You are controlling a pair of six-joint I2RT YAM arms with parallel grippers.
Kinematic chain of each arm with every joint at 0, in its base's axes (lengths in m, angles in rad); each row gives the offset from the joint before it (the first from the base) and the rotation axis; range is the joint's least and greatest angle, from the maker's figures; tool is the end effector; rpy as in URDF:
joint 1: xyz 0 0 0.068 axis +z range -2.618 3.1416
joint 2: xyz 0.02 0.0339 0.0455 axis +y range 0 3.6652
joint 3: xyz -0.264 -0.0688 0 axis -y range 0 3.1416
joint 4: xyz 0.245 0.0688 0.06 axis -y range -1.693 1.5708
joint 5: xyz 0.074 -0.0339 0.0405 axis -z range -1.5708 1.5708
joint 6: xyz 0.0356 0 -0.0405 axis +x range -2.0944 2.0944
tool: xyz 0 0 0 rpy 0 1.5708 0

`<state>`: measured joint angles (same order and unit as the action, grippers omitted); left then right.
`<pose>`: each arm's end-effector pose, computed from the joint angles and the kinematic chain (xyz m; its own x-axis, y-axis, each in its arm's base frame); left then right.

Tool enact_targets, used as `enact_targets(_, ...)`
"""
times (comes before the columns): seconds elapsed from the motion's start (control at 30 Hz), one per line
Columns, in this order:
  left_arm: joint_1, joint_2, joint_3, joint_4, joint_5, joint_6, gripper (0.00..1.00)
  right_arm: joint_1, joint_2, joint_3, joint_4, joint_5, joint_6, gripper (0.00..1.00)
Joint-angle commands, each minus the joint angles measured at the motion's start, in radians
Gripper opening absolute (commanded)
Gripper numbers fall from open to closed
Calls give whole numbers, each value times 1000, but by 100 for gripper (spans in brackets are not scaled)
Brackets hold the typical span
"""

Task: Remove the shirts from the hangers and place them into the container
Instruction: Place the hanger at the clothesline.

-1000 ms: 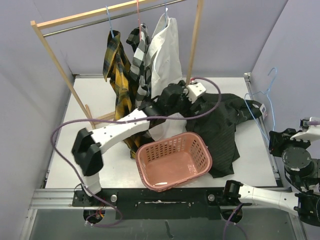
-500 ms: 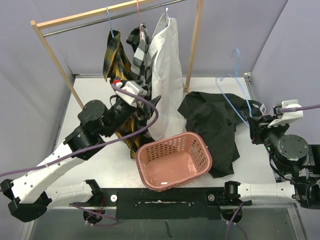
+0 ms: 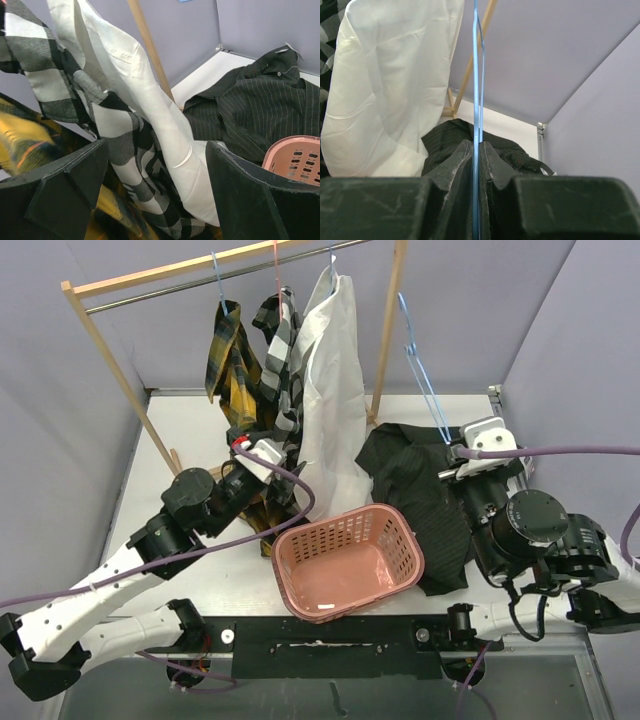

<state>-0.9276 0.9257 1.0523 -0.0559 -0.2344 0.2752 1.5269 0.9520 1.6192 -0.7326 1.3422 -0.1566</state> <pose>0.1296 -0.1591 0.4226 0.2145 0.1545 -0.9644 0.6038 0.7552 0.2553 0.0392 0.1025 0.5219 0.0258 -0.2175 -0.9757 -0.1819 0.9587 -0.2185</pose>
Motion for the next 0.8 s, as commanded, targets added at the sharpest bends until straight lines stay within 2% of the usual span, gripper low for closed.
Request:
enact_targets(0.0,5,-85,-19,81,-21,21,77,8,62,38,193,74,-189,0)
enact_targets(0.17,6,-138,-52,94,-23,20,77,-13,182,41,264,98,-267,0)
enact_targets(0.27,5,-163,-70,101,-40,27,77,-123,248,51,239,50,-255,0)
enact_targets(0.3,6,-171,-75,101,-42,29,77,-182,272,74,135,-3,-192,0)
enact_targets(0.33,6,-178,-79,102,-44,30,77,-253,304,130,-43,-100,-35,0)
enact_targets(0.37,6,-186,-83,102,-47,31,77,-384,341,216,-239,-292,143,0)
enact_targets(0.4,6,-193,-87,103,-53,34,77,-544,368,253,-304,-486,215,0)
enact_targets(0.43,7,-199,-91,105,-57,35,77,-660,376,242,-306,-618,235,0)
enact_targets(0.47,6,-206,-95,107,-60,37,77,-738,367,190,-263,-687,228,0)
enact_targets(0.6,9,-227,-109,116,-75,45,77,-931,293,18,-143,-866,247,0)
enact_targets(0.77,10,-227,-116,123,-80,48,77,-1039,232,-24,-93,-987,264,0)
